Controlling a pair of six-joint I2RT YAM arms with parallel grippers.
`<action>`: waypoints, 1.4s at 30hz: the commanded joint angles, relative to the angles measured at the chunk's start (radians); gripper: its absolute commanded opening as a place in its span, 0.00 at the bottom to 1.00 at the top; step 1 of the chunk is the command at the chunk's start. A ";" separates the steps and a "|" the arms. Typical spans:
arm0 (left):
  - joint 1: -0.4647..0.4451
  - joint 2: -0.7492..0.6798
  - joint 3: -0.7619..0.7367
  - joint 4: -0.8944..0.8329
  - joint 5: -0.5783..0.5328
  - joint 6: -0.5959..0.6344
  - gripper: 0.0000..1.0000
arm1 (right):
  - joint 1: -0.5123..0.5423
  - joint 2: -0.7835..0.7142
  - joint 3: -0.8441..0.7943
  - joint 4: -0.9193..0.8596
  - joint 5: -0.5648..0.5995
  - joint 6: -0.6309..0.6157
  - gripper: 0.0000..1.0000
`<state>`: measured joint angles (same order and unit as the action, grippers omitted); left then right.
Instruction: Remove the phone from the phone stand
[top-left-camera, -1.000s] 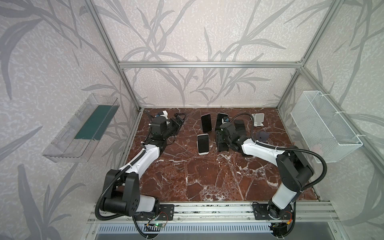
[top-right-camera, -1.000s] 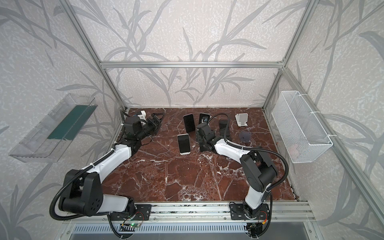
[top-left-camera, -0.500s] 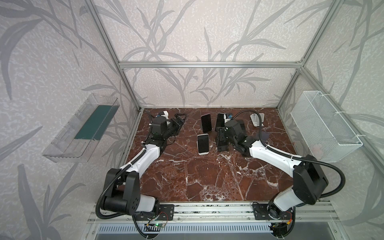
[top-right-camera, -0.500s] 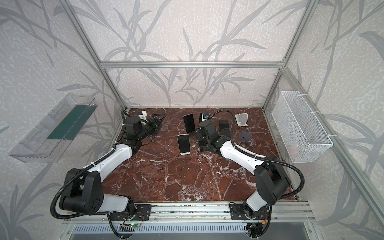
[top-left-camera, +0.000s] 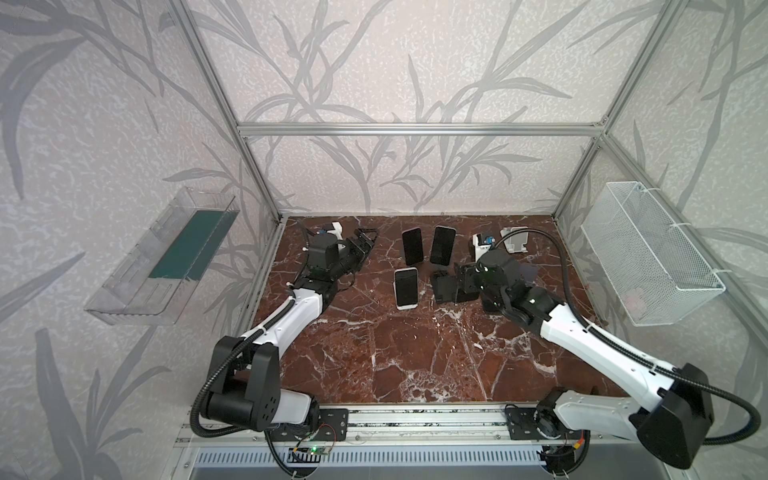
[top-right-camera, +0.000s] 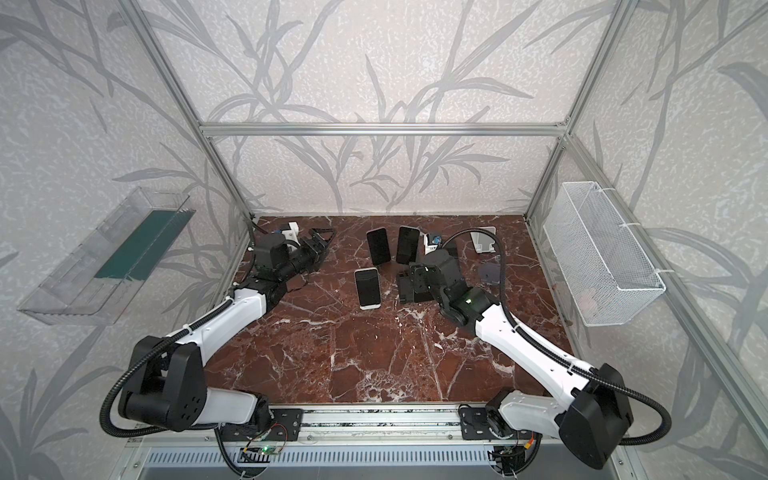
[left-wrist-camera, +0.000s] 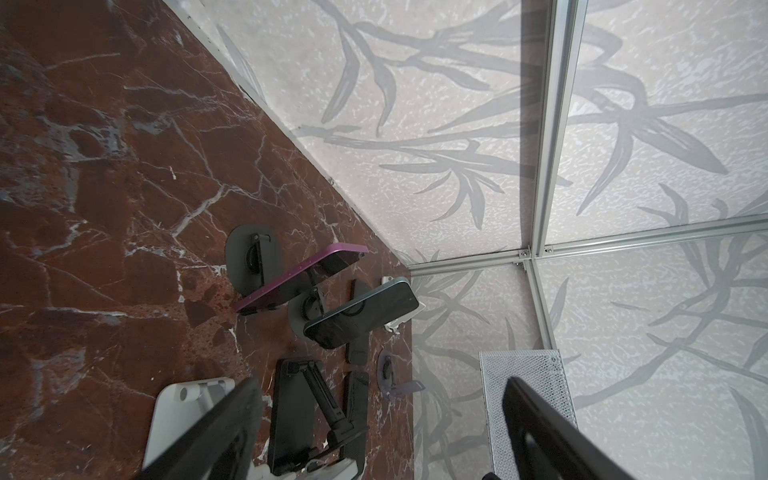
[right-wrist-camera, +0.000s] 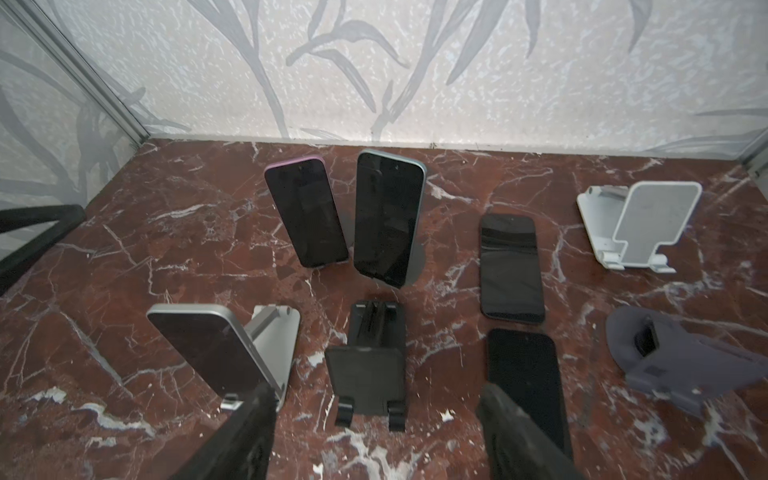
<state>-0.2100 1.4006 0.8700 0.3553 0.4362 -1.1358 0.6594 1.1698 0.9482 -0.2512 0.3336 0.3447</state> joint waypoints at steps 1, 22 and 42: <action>-0.011 -0.009 0.023 0.000 -0.007 0.018 0.90 | 0.003 -0.075 -0.027 -0.135 0.004 0.023 0.61; -0.012 0.023 0.045 0.017 0.048 -0.014 0.90 | -0.045 -0.216 -0.308 -0.422 -0.017 0.135 0.60; -0.002 0.031 0.046 0.003 0.039 0.001 0.90 | -0.186 0.096 -0.328 -0.237 -0.175 0.122 0.61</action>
<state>-0.2150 1.4235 0.8875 0.3523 0.4728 -1.1370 0.4824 1.2331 0.6128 -0.5343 0.1787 0.4706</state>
